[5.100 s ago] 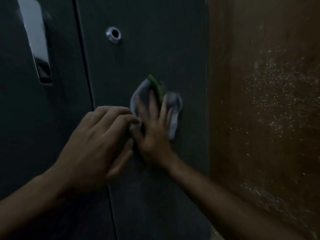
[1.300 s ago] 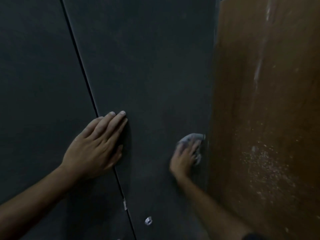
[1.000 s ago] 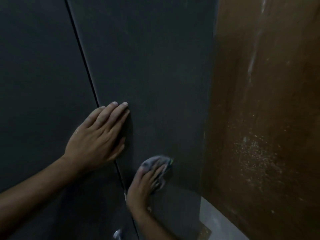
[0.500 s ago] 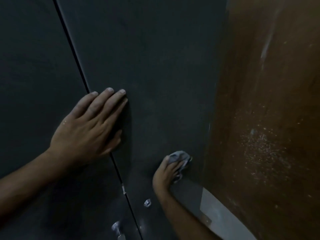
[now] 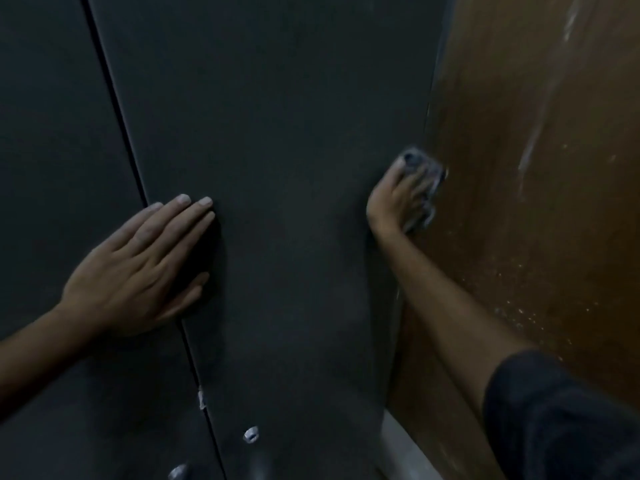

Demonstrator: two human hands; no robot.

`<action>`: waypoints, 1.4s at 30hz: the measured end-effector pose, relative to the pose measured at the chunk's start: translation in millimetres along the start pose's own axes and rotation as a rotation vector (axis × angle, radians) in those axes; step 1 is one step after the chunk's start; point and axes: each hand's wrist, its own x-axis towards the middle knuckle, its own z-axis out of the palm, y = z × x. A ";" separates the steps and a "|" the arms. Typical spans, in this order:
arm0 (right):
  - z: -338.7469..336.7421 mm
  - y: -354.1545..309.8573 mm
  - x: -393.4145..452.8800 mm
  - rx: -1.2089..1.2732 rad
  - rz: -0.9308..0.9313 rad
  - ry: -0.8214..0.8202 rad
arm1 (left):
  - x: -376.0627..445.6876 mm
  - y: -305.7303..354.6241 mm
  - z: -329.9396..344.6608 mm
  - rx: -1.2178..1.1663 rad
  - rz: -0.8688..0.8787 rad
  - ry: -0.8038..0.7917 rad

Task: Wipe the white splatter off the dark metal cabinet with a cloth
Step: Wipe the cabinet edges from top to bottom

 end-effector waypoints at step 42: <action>-2.6 -234.5 -15.2 0.010 -1.264 0.062 | 120.5 -57.7 -35.1 0.150 -0.266 0.097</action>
